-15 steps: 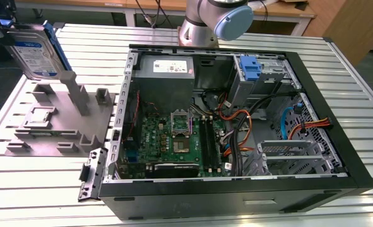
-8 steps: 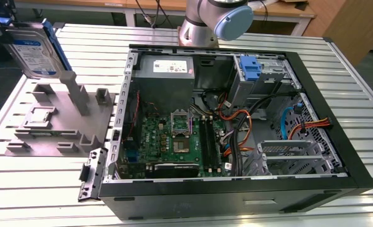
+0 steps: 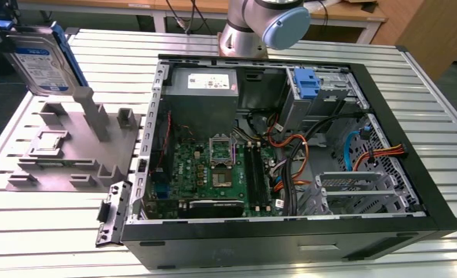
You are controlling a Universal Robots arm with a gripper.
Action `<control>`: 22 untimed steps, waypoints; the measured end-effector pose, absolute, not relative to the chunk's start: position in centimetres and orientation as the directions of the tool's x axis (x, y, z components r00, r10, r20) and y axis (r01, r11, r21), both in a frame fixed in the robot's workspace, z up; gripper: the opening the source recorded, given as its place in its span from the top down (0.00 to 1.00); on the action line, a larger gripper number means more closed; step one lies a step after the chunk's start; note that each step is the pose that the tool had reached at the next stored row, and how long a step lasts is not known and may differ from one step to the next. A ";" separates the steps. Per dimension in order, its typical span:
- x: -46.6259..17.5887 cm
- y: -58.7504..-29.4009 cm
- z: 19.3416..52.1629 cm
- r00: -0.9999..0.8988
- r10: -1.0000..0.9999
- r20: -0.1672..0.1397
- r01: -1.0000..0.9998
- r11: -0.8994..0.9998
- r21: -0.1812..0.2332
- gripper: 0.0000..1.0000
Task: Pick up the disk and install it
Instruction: 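Pick up the disk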
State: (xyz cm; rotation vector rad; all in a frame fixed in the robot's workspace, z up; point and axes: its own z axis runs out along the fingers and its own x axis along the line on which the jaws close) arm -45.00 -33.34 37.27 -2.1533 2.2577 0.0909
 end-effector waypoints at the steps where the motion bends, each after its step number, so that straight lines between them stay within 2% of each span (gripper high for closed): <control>1: -45.0 -33.3 37.3 -0.048 -0.997 -0.055 -0.999 0.047 0.028 0.63; 22: -45.0 -33.3 37.8 -0.048 -0.997 -0.055 -0.999 0.047 0.028 0.63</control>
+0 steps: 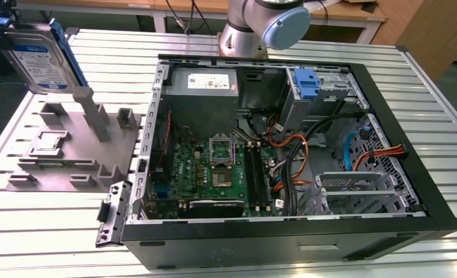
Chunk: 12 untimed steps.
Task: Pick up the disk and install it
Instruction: 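Pick up the disk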
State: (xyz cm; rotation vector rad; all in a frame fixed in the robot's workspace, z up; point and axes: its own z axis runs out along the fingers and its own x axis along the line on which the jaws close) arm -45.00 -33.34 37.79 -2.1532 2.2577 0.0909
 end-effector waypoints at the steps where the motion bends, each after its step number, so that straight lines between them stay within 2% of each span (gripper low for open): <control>1: -45.0 -33.3 37.8 -0.048 -0.997 -0.055 -0.999 0.047 0.028 0.63; 12: -45.0 -33.3 38.0 -0.048 -0.997 -0.055 -0.999 0.047 0.028 0.63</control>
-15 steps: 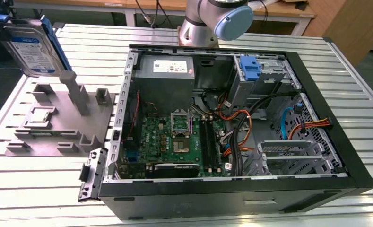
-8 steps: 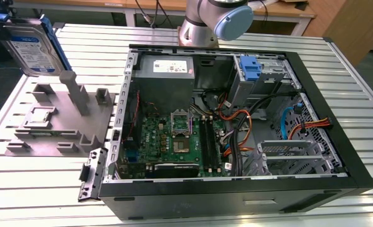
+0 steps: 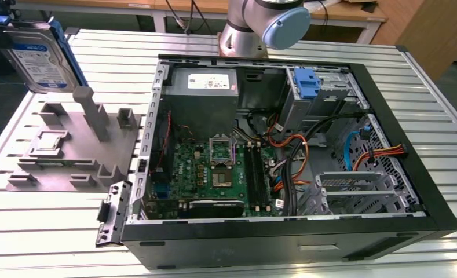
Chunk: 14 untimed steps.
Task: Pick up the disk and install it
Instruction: 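Pick up the disk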
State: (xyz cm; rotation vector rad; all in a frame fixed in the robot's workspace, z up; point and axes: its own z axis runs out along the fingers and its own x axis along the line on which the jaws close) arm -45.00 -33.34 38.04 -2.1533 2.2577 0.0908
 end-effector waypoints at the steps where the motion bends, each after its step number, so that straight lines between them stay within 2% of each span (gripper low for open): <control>1: -45.0 -33.3 38.1 -0.048 -0.997 -0.055 -0.999 0.047 0.028 0.63; 14: -45.0 -33.3 38.4 -0.048 -0.997 -0.055 -0.999 0.047 0.028 0.63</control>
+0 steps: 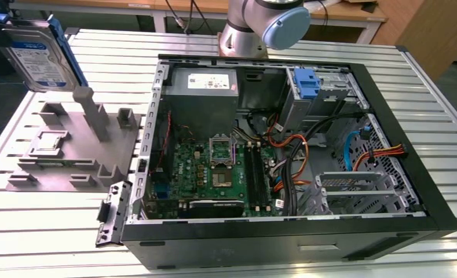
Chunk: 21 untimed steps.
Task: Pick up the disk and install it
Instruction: 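Pick up the disk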
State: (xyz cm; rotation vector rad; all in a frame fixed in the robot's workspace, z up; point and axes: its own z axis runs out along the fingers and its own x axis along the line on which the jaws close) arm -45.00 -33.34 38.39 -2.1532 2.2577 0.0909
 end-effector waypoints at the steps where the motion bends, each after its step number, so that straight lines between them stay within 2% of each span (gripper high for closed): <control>1: -45.0 -33.3 38.4 -0.048 -0.997 -0.055 -0.999 0.047 0.028 0.63; 21: -45.0 -33.3 38.9 -0.019 -0.998 -0.055 -0.999 0.017 0.028 0.63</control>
